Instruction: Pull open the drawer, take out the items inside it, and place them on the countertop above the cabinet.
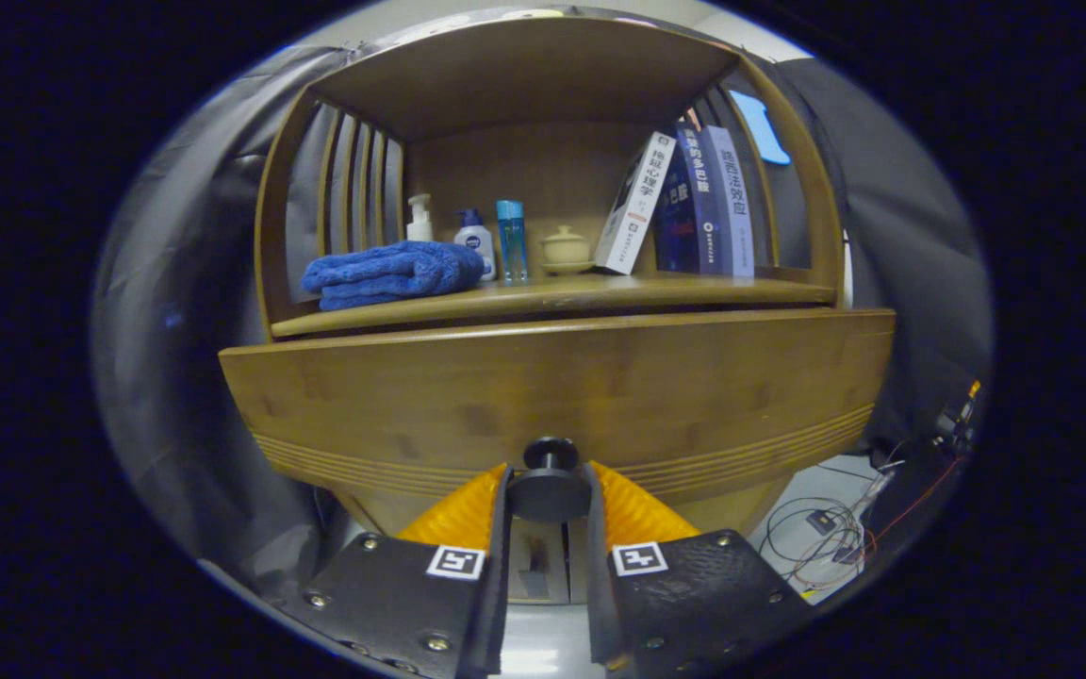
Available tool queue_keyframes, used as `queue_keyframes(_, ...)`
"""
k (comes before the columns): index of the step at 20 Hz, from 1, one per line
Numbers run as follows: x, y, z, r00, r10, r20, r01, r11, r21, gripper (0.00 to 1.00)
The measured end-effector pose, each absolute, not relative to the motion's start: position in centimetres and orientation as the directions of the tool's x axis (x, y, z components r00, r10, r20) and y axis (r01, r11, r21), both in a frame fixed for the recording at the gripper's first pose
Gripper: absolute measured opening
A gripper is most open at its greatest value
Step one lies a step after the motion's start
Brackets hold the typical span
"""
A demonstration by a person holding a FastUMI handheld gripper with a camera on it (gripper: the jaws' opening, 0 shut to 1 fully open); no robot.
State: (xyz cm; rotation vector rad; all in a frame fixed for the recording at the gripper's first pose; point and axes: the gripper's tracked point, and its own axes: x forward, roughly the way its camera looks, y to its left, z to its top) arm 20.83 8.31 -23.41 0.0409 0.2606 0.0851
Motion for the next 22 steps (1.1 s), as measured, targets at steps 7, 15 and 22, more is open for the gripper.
queue_keyframes(7, 14.1, 7.7, -23.9, 0.964, 0.063, -0.26, -0.055, 0.998, 0.039, 0.35)
queue_keyframes(15, 11.2, 7.3, -23.9, 0.971, 0.051, -0.235, -0.041, 0.998, 0.048, 0.35)
queue_keyframes(22, 10.4, 8.1, -21.4, 0.981, 0.101, -0.168, -0.088, 0.993, 0.082, 0.62)
